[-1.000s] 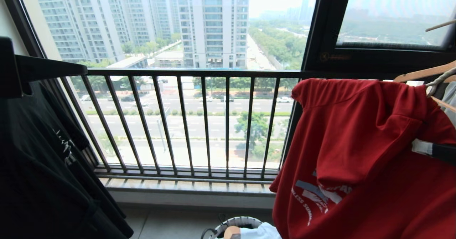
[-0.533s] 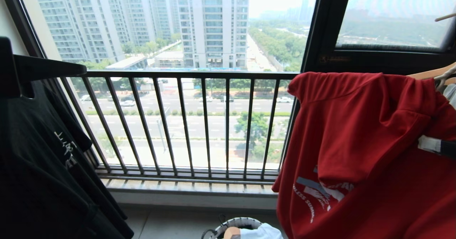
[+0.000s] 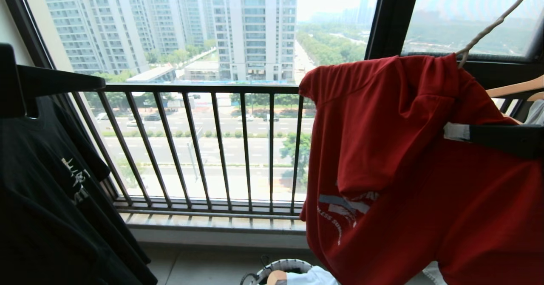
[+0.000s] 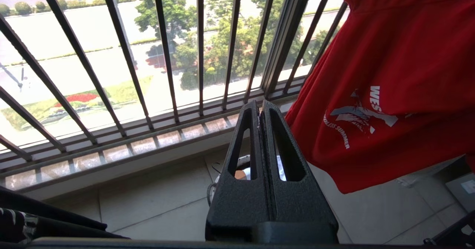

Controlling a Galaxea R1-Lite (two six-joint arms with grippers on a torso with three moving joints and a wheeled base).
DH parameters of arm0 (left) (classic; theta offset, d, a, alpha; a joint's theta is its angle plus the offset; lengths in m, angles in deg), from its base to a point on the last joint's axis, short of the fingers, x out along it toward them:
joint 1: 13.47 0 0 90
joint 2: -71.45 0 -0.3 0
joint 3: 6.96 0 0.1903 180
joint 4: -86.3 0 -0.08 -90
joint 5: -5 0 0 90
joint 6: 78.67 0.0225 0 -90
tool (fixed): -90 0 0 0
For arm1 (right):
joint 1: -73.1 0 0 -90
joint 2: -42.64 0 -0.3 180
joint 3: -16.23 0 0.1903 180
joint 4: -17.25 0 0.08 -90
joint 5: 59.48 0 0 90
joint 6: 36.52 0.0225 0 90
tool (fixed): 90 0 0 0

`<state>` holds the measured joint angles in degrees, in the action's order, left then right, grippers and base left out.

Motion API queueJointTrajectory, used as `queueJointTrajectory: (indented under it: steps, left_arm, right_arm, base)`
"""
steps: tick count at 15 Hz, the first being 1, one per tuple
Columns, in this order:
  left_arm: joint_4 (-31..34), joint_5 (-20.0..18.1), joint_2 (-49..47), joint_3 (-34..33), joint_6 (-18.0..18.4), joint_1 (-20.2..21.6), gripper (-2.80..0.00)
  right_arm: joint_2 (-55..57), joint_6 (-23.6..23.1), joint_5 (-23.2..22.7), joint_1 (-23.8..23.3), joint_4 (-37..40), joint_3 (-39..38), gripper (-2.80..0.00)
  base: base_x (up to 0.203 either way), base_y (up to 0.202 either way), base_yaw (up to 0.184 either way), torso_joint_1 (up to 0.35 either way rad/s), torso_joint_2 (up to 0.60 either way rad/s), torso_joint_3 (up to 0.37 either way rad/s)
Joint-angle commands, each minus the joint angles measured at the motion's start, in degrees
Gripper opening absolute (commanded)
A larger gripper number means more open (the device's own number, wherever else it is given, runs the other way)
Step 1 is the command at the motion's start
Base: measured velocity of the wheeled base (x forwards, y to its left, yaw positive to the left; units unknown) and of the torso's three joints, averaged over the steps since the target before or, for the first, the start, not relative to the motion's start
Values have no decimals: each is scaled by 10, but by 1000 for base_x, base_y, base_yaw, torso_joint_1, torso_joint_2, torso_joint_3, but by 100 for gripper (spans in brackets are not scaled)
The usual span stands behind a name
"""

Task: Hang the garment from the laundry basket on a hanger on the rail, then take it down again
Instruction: Hang the clothes rack on the clothesline

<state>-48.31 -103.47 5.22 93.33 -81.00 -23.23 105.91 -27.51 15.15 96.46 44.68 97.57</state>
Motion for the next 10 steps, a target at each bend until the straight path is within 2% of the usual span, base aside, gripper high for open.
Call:
queueJointTrajectory:
  steps: [1, 10]
  left_arm:
    - [1, -1, 13, 0, -2, 0, -280]
    - [1, 2, 24, -1, -4, 0, -280]
  right_arm:
    - [30, 0, 2, 11, 1, 14, -280]
    - [69, 1, 14, 12, -30, 31, -280]
  base:
    - [0, 0, 0, 0, 0, 0]
    - [0, 0, 0, 0, 0, 0]
